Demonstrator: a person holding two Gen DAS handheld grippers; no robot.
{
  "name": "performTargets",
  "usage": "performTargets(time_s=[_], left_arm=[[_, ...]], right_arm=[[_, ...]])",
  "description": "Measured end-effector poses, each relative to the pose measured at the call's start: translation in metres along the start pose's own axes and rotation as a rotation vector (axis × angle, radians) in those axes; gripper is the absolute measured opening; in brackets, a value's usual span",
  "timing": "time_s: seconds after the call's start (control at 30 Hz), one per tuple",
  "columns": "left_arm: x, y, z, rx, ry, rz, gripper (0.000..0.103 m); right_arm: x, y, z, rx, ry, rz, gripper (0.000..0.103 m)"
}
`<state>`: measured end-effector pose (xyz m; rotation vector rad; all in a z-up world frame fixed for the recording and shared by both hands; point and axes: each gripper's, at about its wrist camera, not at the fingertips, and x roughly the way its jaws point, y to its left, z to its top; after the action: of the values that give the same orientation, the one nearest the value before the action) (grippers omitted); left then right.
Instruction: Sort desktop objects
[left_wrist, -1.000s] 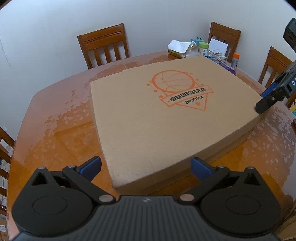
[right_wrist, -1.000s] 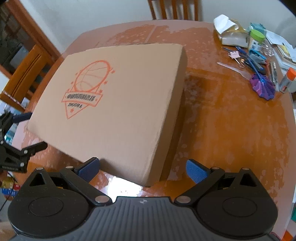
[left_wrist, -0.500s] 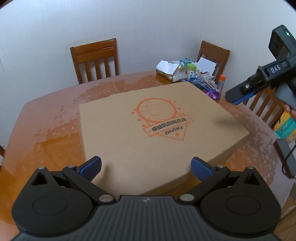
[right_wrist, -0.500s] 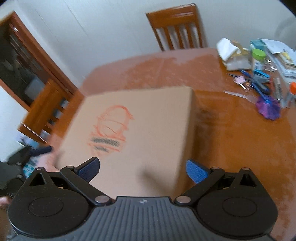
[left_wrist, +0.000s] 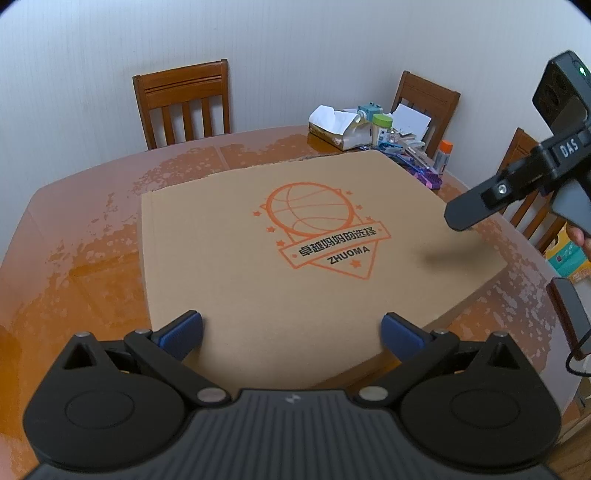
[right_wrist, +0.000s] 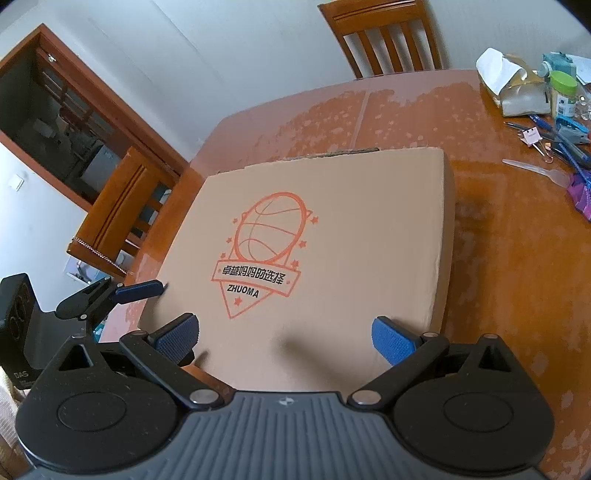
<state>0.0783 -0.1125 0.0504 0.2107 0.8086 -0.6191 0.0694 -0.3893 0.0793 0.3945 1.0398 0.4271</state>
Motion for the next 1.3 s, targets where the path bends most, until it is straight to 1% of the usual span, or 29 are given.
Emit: performTargets(time_s=[0.13, 0.27, 0.4, 0.5, 0.63, 0.8, 0.97, 1.23, 1.27, 1.3], left_arm=[[0.001, -0.002, 0.001, 0.009, 0.003, 0.01, 0.103], [0.001, -0.001, 0.002, 0.008, 0.002, 0.006, 0.103], [0.002, -0.001, 0.007, 0.019, 0.003, 0.018, 0.103], [0.004, 0.001, 0.014, 0.031, -0.01, 0.033, 0.103], [0.013, 0.007, 0.027, 0.029, -0.024, 0.041, 0.103], [0.026, 0.013, 0.038, -0.016, -0.013, 0.011, 0.103], [0.033, 0.015, 0.037, -0.04, 0.004, -0.017, 0.103], [0.031, 0.012, 0.037, -0.023, -0.008, 0.018, 0.103], [0.03, 0.011, 0.037, -0.02, -0.012, 0.025, 0.103], [0.025, 0.009, 0.036, -0.006, -0.035, 0.045, 0.103]], right_arm=[[0.003, 0.001, 0.001, -0.014, 0.012, 0.0, 0.103], [0.004, 0.004, 0.0, -0.032, 0.017, -0.015, 0.103], [0.005, 0.007, 0.003, -0.029, 0.02, -0.036, 0.103], [0.007, 0.011, 0.007, -0.051, 0.009, -0.071, 0.103], [0.008, 0.013, 0.016, -0.066, -0.014, -0.089, 0.103], [0.012, 0.013, 0.024, -0.077, -0.017, -0.099, 0.103], [0.018, 0.009, 0.025, -0.058, 0.003, -0.093, 0.103], [0.016, 0.006, 0.025, -0.018, -0.012, -0.081, 0.103], [0.014, 0.005, 0.024, -0.01, -0.021, -0.082, 0.103], [0.011, 0.005, 0.023, -0.006, -0.031, -0.085, 0.103]])
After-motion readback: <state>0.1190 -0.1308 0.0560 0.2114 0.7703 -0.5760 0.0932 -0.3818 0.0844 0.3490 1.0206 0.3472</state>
